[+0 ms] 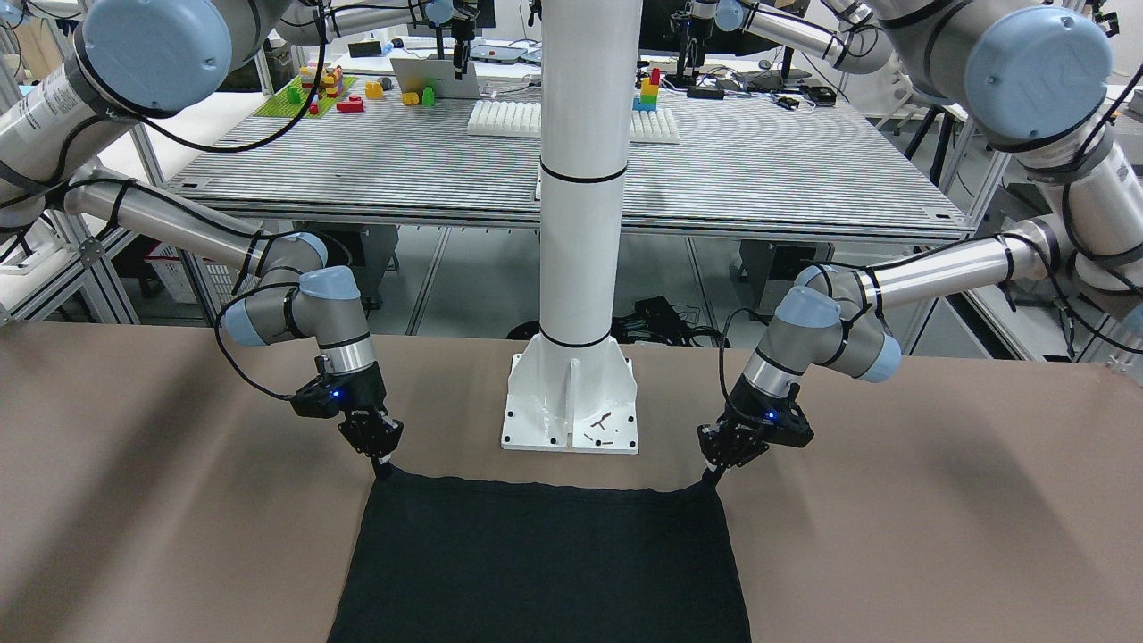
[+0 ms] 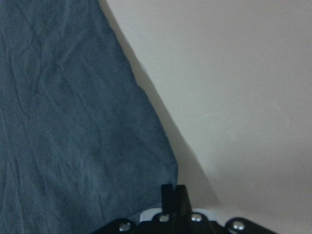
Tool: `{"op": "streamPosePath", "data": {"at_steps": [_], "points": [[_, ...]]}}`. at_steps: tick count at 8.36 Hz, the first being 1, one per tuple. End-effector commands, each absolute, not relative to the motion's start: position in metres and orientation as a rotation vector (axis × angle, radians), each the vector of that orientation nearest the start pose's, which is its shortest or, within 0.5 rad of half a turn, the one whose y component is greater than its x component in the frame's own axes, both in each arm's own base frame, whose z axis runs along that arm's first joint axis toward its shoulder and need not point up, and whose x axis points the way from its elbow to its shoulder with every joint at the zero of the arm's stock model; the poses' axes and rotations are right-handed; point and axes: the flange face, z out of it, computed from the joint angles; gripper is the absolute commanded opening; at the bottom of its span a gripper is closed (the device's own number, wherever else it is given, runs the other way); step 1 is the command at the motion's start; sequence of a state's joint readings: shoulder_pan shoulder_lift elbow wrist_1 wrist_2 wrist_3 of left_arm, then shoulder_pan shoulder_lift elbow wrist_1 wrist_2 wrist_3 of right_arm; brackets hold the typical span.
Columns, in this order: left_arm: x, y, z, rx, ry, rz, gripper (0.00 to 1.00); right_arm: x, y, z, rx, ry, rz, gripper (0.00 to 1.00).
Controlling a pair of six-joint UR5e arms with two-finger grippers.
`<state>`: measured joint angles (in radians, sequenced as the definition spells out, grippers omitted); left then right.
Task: Fold clothes
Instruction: 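Grasp the two hem corners with the left and right grippers, then lift the hem with both grippers and fold it over toward the collar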
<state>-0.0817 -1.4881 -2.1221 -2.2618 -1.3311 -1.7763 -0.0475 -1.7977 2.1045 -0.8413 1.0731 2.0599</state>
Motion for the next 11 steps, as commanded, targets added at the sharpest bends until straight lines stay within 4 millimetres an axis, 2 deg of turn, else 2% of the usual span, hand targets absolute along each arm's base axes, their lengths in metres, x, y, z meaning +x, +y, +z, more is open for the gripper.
{"op": "streamPosePath", "data": {"at_steps": [1,2,3,4,5,6,7,8,9,10,11], "points": [[0.374,-0.207,0.284,0.082,1.190,-0.367,0.00,-0.371,-0.167,0.358,0.231,-1.154,0.540,0.00],[0.356,-0.231,0.261,0.059,1.180,-0.382,0.00,-0.351,-0.178,0.327,0.277,-1.157,0.488,0.00],[0.343,-0.264,0.233,0.079,1.189,-0.344,0.00,-0.328,-0.198,0.304,0.316,-1.117,0.420,0.00],[0.332,-0.292,0.215,0.092,1.168,-0.308,0.00,-0.316,-0.226,0.290,0.339,-1.100,0.390,0.00],[0.321,-0.325,0.197,0.099,1.122,-0.282,0.00,-0.313,-0.252,0.278,0.351,-1.066,0.345,0.00],[0.320,-0.346,0.175,0.088,1.110,-0.226,0.00,-0.311,-0.266,0.266,0.331,-1.016,0.292,0.00],[0.323,-0.346,0.169,0.048,1.120,-0.168,0.00,-0.306,-0.269,0.260,0.266,-1.007,0.241,0.00],[0.323,-0.334,0.169,-0.027,1.149,-0.071,0.00,-0.306,-0.252,0.255,0.151,-1.041,0.159,0.00],[0.317,-0.319,0.165,-0.118,1.186,0.012,0.00,-0.306,-0.214,0.237,0.017,-1.104,0.026,0.00],[0.308,-0.299,0.164,-0.149,1.208,0.063,0.00,-0.304,-0.175,0.232,-0.075,-1.098,-0.082,0.00],[0.305,-0.259,0.169,-0.191,1.208,0.136,0.00,-0.302,-0.140,0.228,-0.139,-1.071,-0.172,0.00]]}}
